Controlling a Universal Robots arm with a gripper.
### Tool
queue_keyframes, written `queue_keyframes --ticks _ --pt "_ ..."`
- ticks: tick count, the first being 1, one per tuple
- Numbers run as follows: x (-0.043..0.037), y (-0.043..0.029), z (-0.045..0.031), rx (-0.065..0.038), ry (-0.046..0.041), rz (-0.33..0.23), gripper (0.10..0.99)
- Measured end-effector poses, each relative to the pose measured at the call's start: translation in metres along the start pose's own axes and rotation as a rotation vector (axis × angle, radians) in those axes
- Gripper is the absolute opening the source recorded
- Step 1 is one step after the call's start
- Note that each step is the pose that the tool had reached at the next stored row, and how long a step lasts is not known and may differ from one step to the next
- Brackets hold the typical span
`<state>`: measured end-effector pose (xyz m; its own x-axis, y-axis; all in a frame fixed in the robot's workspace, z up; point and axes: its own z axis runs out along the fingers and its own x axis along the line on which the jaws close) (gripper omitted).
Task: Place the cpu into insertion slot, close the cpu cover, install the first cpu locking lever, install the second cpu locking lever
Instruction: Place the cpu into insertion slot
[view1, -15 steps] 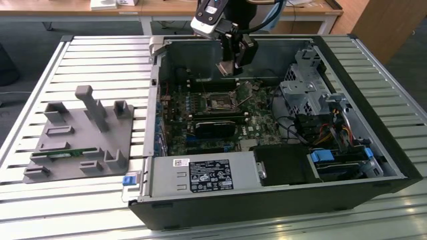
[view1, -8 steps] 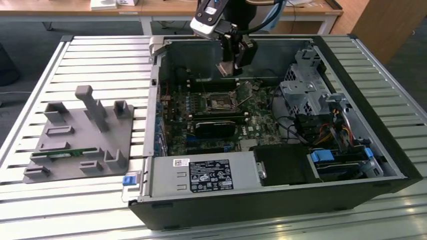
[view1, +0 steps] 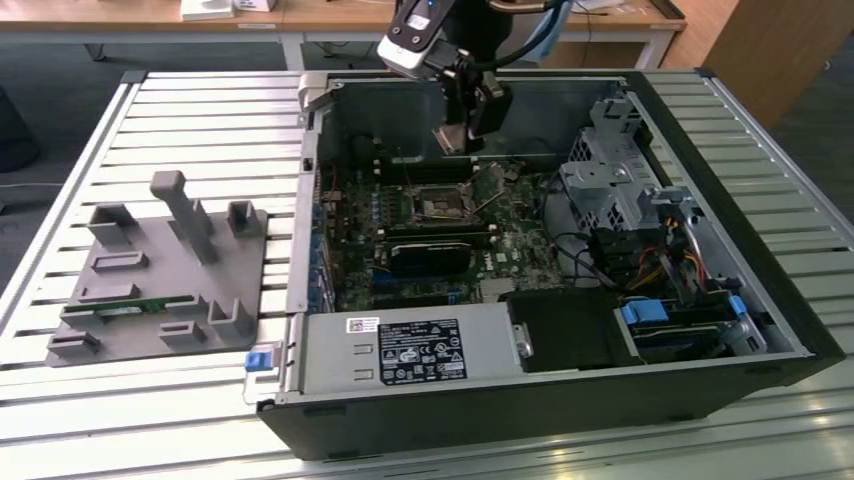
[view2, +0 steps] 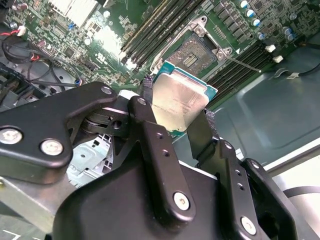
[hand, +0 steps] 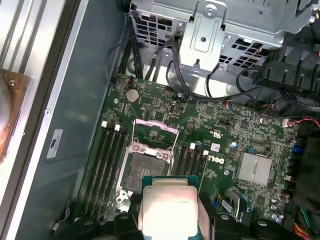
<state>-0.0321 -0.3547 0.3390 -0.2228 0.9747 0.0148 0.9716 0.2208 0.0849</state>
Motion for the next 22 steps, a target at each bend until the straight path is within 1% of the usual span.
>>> queue_keyframes --ticks 15,17,19,21,22 --pt "0.0 -0.0004 0.0034 -0.001 -0.0049 0.058 0.525" --pt "0.0 -0.0006 0.0049 0.0 -0.0083 0.068 0.525" --pt "0.0003 -0.0006 0.0063 0.0 -0.0211 0.069 0.525" --pt "0.0003 -0.0009 0.0092 -0.005 -0.0225 0.069 0.525" --pt "0.0004 -0.001 0.011 -0.005 -0.0228 0.07 0.525"
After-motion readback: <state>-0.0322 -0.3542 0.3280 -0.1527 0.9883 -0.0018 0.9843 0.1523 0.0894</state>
